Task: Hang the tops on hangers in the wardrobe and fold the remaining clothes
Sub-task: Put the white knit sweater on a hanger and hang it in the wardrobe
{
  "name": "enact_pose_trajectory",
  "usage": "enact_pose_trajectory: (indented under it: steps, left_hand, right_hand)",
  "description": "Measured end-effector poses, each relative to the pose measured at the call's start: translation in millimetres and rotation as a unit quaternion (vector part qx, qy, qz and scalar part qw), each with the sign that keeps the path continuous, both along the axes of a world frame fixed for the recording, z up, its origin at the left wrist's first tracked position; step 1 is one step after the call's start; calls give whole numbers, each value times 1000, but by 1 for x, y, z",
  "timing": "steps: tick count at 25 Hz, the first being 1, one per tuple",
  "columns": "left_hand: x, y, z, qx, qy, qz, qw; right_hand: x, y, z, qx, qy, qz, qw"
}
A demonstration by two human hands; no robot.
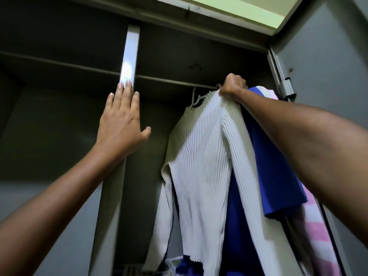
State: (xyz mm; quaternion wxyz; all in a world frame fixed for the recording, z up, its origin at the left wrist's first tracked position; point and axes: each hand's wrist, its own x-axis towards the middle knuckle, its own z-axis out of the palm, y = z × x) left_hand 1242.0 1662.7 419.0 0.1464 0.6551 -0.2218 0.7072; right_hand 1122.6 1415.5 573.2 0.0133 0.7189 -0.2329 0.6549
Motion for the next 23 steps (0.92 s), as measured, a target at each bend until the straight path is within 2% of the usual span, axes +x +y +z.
enact_pose_trajectory:
  steps: [6,16,20,23]
  left_hand:
    - [-2,-1,0,4,7,17,1000]
    - [-10,1,-2,9,29,-8,999]
    - [-18,5,-8,35,42,-6,998]
    - [-25,3,-30,101,40,-13,994]
  right_hand:
    - [-19,-7,7,0,-10,-19,1000]
    - [-40,15,-23,18,-22,-39,999]
    - [-36,33,-34,71,-61,18,995]
    - [-34,43,-56,120,-86,72,986]
